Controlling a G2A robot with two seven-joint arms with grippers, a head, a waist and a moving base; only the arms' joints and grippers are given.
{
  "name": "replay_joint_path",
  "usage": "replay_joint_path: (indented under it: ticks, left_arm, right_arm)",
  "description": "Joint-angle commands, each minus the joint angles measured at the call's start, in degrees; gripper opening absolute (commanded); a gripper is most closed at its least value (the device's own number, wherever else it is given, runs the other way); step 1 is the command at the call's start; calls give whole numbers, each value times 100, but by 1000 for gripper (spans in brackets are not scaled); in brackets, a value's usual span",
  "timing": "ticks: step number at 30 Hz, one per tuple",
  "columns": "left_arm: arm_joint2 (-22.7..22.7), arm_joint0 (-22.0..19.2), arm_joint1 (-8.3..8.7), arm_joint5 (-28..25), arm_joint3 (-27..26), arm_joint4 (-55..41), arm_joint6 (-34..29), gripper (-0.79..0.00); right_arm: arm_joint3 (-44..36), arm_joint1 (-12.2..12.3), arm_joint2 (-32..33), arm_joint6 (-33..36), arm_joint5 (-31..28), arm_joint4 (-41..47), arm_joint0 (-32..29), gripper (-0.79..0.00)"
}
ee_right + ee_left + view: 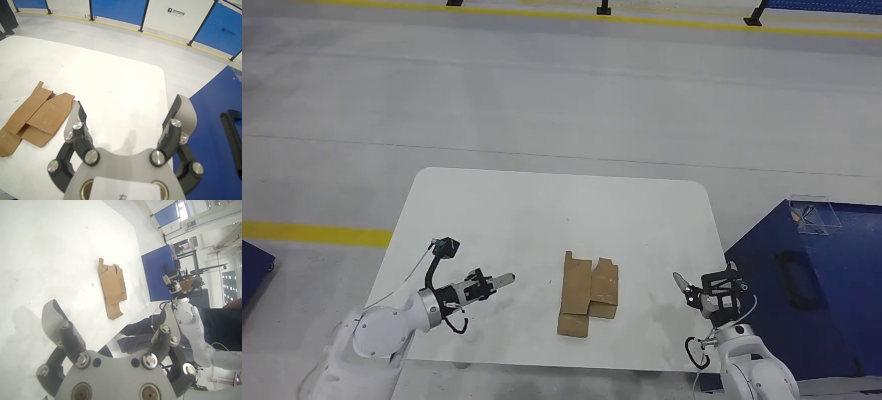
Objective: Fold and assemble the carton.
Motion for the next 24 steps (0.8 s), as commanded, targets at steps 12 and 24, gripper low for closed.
replay_joint_path:
  ticks: [12, 24]
  left_arm:
    - [2024, -1506, -396, -809, 1755, -499, 207, 0]
    - [3439, -2638, -956, -716, 3625, -579, 651, -9]
  right_arm:
    - [1214, -97, -212, 3097, -1124, 4742, 1268, 0]
    - [2346, -120, -397, 4169, -1360, 6251, 1958, 0]
